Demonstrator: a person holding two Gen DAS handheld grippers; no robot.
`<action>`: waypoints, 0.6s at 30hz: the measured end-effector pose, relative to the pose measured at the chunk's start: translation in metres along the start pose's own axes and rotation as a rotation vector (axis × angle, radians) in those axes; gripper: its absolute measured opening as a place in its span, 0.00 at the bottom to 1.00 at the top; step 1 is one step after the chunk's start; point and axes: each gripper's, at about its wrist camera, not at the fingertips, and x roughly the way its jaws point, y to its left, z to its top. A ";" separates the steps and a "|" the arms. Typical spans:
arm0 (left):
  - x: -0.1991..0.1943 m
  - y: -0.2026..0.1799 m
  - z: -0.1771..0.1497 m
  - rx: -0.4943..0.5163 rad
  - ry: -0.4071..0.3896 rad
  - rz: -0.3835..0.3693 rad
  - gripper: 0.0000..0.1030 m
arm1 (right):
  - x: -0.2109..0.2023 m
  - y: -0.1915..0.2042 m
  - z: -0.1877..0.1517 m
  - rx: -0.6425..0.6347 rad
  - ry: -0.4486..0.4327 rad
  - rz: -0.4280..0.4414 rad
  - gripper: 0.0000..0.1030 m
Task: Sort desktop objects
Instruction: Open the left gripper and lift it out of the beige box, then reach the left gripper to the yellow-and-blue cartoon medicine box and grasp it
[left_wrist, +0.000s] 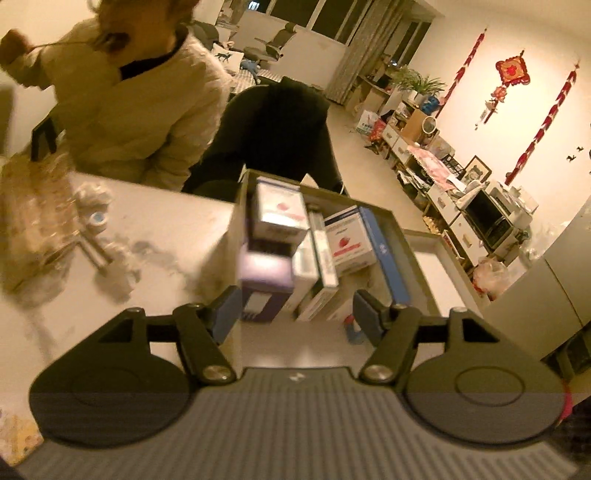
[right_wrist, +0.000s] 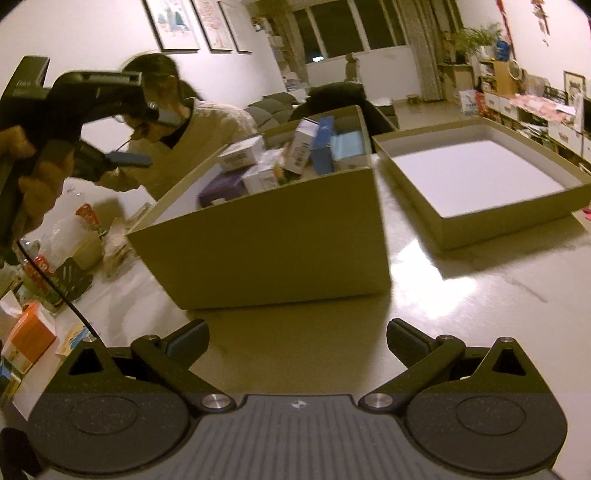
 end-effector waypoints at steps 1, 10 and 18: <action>-0.006 0.006 -0.003 -0.003 -0.002 0.002 0.67 | 0.001 0.004 0.001 -0.009 0.000 0.006 1.00; -0.058 0.058 -0.034 -0.020 -0.036 0.081 0.78 | 0.019 0.043 0.001 -0.089 0.024 0.082 1.00; -0.083 0.092 -0.066 -0.008 -0.052 0.198 0.91 | 0.033 0.074 -0.006 -0.135 0.059 0.147 1.00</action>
